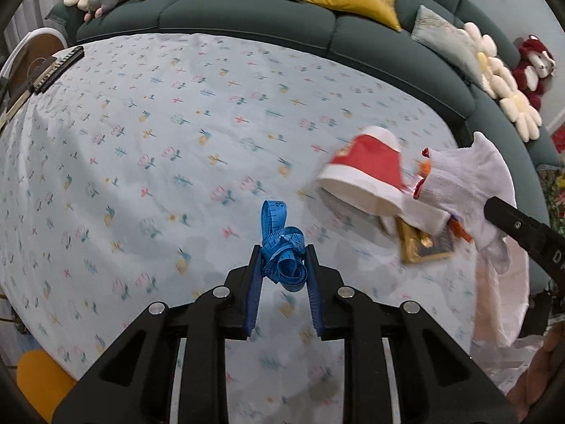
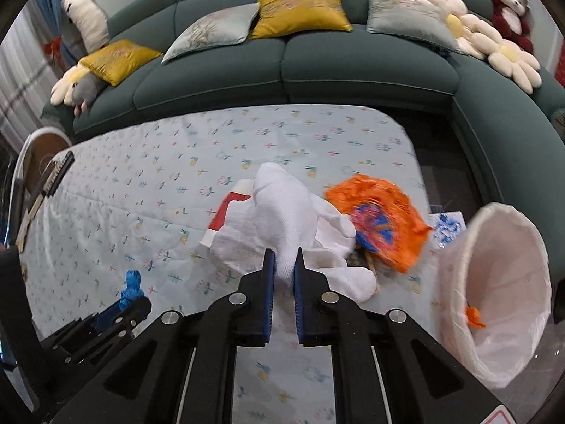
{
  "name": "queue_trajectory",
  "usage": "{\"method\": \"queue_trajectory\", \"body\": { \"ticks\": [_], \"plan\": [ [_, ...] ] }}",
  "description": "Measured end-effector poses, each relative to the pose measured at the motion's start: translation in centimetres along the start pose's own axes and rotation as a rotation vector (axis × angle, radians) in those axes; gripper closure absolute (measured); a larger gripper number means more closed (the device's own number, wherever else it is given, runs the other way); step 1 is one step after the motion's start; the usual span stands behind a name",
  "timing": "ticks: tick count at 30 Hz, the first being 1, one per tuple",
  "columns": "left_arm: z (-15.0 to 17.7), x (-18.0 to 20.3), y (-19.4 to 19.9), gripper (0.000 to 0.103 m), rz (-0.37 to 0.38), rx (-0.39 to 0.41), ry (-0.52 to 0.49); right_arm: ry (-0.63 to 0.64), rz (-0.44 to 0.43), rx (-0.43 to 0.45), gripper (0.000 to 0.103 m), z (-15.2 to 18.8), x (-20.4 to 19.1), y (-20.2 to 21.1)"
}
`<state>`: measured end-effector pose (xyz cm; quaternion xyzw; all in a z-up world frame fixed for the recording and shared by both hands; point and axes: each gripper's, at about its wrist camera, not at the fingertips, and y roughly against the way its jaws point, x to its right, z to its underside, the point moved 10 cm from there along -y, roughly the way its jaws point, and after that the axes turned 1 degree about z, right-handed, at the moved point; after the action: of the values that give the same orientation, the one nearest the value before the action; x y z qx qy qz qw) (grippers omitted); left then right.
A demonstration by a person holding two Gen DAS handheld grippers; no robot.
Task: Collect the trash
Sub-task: 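Carry the blue strap and white cloth over the white bin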
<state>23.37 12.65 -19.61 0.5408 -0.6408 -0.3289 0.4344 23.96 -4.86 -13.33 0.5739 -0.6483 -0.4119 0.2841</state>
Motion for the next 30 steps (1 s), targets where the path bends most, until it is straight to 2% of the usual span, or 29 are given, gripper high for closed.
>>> {"method": "queue_trajectory", "body": {
  "ticks": [3,12,16,21,25,30],
  "plan": [
    [1.1,0.4,1.3,0.08,0.029,0.01,0.0,-0.02,0.005,0.012,0.093,0.7,1.8,1.3],
    [3.6,-1.0,3.8,0.08,0.022,0.007,0.049,-0.086,0.004,0.019,0.093,3.4,5.7,3.1],
    [3.6,0.3,4.6,0.08,0.013,0.021,0.012,-0.121,0.0,0.015,0.093,4.4,7.2,3.3],
    [3.7,4.9,4.5,0.08,0.01,0.017,-0.084,-0.15,0.004,0.024,0.093,4.7,9.1,3.9],
    [3.9,10.2,3.9,0.08,0.01,0.022,-0.195,-0.167,0.018,0.042,0.093,4.6,11.3,4.8],
    [4.7,17.5,2.8,0.08,0.045,0.009,-0.299,-0.217,0.044,0.064,0.093,4.9,15.6,5.8]
  ]
}}
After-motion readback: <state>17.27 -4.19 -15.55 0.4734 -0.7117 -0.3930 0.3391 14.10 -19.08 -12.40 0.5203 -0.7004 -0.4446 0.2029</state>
